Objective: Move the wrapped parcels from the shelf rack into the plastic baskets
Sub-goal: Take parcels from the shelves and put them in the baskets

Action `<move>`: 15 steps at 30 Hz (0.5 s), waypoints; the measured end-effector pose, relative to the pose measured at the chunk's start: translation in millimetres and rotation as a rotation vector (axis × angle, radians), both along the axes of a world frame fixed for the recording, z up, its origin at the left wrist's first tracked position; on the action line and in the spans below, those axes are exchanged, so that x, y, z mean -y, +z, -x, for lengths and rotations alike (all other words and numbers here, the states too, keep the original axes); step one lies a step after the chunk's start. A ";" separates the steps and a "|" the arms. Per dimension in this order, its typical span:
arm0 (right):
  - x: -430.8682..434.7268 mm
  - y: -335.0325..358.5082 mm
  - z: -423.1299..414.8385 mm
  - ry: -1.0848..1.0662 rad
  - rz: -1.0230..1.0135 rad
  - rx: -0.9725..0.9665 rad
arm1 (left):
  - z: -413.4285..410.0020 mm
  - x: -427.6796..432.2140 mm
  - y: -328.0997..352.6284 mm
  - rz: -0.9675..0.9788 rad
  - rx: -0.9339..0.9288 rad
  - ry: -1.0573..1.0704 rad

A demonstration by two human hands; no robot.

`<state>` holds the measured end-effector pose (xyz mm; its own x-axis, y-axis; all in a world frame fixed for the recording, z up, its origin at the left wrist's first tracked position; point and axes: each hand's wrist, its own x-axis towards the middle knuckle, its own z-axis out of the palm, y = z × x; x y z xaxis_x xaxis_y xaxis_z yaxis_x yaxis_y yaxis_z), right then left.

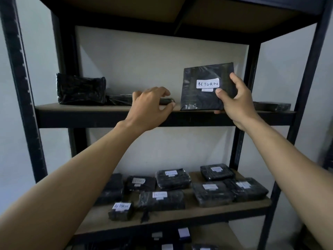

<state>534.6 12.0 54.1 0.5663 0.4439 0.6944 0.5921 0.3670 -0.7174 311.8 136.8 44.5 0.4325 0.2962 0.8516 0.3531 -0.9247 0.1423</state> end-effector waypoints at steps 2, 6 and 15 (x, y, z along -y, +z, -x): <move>8.8 -16.0 26.7 0.024 -0.002 -0.020 | 21.9 6.6 -16.5 -0.032 -0.016 -0.006; 27.2 -47.7 70.9 -0.015 0.013 0.036 | 70.9 20.2 -51.1 -0.013 -0.090 0.041; 72.5 -162.8 188.7 0.064 0.125 0.034 | 184.2 85.6 -157.0 0.212 -0.141 0.130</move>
<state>345.8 -60.5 -108.8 0.5111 0.5623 0.6500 0.5954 0.3138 -0.7396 127.6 51.2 -112.5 0.4893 0.5219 0.6987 0.4967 -0.8253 0.2686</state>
